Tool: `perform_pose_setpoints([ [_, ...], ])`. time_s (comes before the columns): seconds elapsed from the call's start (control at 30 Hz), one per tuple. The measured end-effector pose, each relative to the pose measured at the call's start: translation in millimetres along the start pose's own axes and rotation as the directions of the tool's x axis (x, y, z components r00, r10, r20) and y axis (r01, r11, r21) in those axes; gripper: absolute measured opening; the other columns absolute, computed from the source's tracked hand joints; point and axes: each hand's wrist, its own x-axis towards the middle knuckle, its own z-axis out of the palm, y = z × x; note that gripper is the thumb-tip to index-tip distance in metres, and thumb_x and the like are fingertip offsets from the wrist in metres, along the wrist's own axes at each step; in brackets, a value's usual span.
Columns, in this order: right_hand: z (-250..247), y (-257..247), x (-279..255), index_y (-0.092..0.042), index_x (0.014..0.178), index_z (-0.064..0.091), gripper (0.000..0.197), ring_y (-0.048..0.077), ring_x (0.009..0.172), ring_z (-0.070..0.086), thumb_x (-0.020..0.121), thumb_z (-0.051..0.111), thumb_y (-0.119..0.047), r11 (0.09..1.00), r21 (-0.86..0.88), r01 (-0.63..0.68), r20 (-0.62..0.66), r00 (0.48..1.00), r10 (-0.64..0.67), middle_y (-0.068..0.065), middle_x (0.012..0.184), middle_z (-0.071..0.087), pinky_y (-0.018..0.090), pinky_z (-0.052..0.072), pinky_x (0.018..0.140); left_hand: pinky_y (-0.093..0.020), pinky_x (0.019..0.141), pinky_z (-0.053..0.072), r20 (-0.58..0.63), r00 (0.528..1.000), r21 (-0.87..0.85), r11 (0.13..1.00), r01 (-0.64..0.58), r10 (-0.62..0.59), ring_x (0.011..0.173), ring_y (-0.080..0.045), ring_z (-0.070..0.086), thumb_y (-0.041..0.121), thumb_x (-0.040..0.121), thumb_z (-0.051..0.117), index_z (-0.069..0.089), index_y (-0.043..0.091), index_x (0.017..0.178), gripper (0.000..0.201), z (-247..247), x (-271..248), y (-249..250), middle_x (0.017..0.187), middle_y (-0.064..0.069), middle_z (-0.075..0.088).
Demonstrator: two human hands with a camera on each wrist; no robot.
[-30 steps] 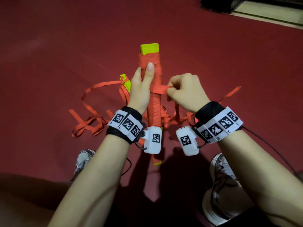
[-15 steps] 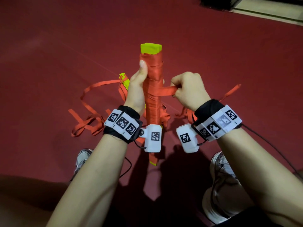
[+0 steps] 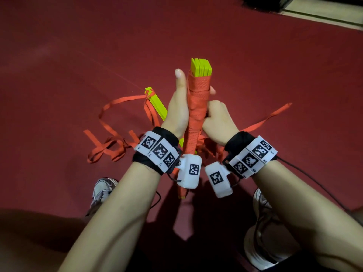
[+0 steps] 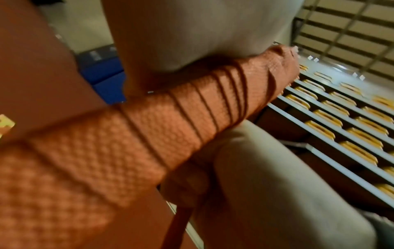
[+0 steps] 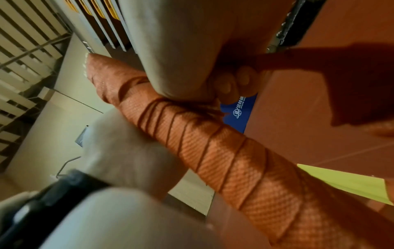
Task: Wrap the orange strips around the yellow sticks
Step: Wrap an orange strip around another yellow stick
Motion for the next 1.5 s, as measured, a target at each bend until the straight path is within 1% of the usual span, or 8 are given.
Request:
perform_pose_setpoints([
  [0.07, 0.0, -1.9, -0.7, -0.011, 0.052, 0.041, 0.036, 0.001, 0.067, 0.034, 0.078, 0.062, 0.002, 0.997, 0.074, -0.03, -0.003, 1.0, 0.03, -0.013, 0.053, 0.04, 0.031, 0.033, 0.056, -0.048, 0.073, 0.045, -0.146, 0.978, 0.203, 0.972, -0.116, 0.147, 0.067, -0.023, 0.051, 0.074, 0.09, 0.019, 0.057, 0.013, 0.07, 0.075, 0.2, -1.5, -0.7, 0.065, 0.002, 0.054],
  [0.17, 3.4, -2.0, 0.0, -0.003, 0.057, 0.05, 0.023, 0.011, 0.068, 0.037, 0.078, 0.058, -0.009, 0.996, 0.067, -0.06, -0.053, 0.997, 0.063, 0.015, 0.057, 0.05, 0.04, 0.045, 0.061, -0.049, 0.076, 0.044, -0.281, 0.879, 0.445, 0.864, -0.236, 0.385, 0.072, -0.017, 0.048, 0.061, 0.097, 0.023, 0.048, 0.012, 0.079, 0.057, -0.4, -9.4, 0.8, 0.072, 0.006, 0.049],
  [0.37, 7.6, 1.4, 5.9, -0.023, 0.055, 0.033, 0.022, 0.042, 0.062, 0.044, 0.071, 0.043, -0.011, 0.98, -0.176, -0.094, -0.092, 0.993, 0.078, 0.012, 0.061, 0.054, 0.042, 0.035, 0.06, -0.025, 0.068, 0.039, -0.07, 0.903, 0.641, 0.713, -0.285, 0.424, 0.074, -0.007, 0.051, 0.062, 0.083, 0.063, 0.049, 0.029, 0.094, 0.037, -3.7, -15.8, 2.2, 0.081, 0.013, 0.056],
  [0.57, -1.2, -7.2, 2.5, -0.015, 0.077, 0.059, 0.026, 0.036, 0.079, 0.061, 0.062, 0.039, -0.014, 0.976, -0.181, 0.121, -0.108, 0.984, -0.142, 0.006, 0.079, 0.068, 0.043, 0.051, 0.074, -0.048, 0.074, 0.054, -0.13, 0.935, 0.414, 0.875, -0.252, 0.331, 0.071, -0.013, 0.057, 0.044, 0.08, 0.073, 0.069, 0.02, 0.089, 0.026, -35.2, 1.3, 7.0, 0.076, -0.001, 0.069],
  [0.77, -13.5, -18.0, -0.2, -0.022, 0.067, 0.052, 0.017, 0.024, 0.052, 0.047, 0.081, 0.053, -0.032, 0.941, -0.2, 0.272, 0.003, 0.961, -0.277, -0.001, 0.051, 0.049, 0.04, 0.047, 0.06, -0.027, 0.072, 0.048, -0.134, 0.961, 0.296, 0.935, -0.195, 0.243, 0.071, -0.005, 0.057, 0.031, 0.08, 0.076, 0.068, 0.026, 0.086, 0.011, -50.6, 5.3, 14.4, 0.075, 0.013, 0.065],
  [1.03, -7.7, -37.8, -4.3, -0.01, 0.082, 0.075, 0.015, 0.014, 0.056, 0.052, 0.09, 0.068, -0.02, 0.853, -0.115, 0.51, 0.038, 0.86, -0.509, 0.002, 0.064, 0.067, 0.025, 0.037, 0.058, -0.031, 0.07, 0.048, -0.125, 0.972, 0.25, 0.954, -0.165, 0.201, 0.07, -0.01, 0.057, 0.026, 0.078, 0.077, 0.069, 0.024, 0.082, 0.009, -46.7, 3.9, 16.9, 0.072, 0.008, 0.065],
  [1.2, -26.0, -23.8, 4.4, -0.013, 0.089, 0.077, 0.012, 0.011, 0.066, 0.064, 0.091, 0.068, -0.02, 0.914, -0.101, 0.393, -0.01, 0.918, -0.396, -0.001, 0.073, 0.074, 0.019, 0.043, 0.066, -0.038, 0.072, 0.054, -0.076, 0.993, 0.137, 0.987, -0.083, 0.094, 0.073, -0.015, 0.062, 0.017, 0.08, 0.078, 0.071, 0.02, 0.085, 0.009, -52.6, 3.8, 22.7, 0.075, 0.005, 0.067],
  [1.5, -24.2, 1.7, 12.2, -0.016, 0.056, 0.053, 0.043, 0.009, 0.038, 0.047, 0.084, 0.08, -0.036, 0.995, 0.086, 0.058, 0.034, 0.998, -0.061, -0.005, 0.042, 0.051, 0.024, 0.038, 0.048, -0.031, 0.077, 0.057, 0.114, 0.993, -0.087, 0.995, 0.04, -0.03, 0.083, -0.021, 0.07, 0.015, 0.082, 0.061, 0.068, 0.006, 0.102, 0.023, -41.0, -3.9, 21.6, 0.092, -0.008, 0.076],
])
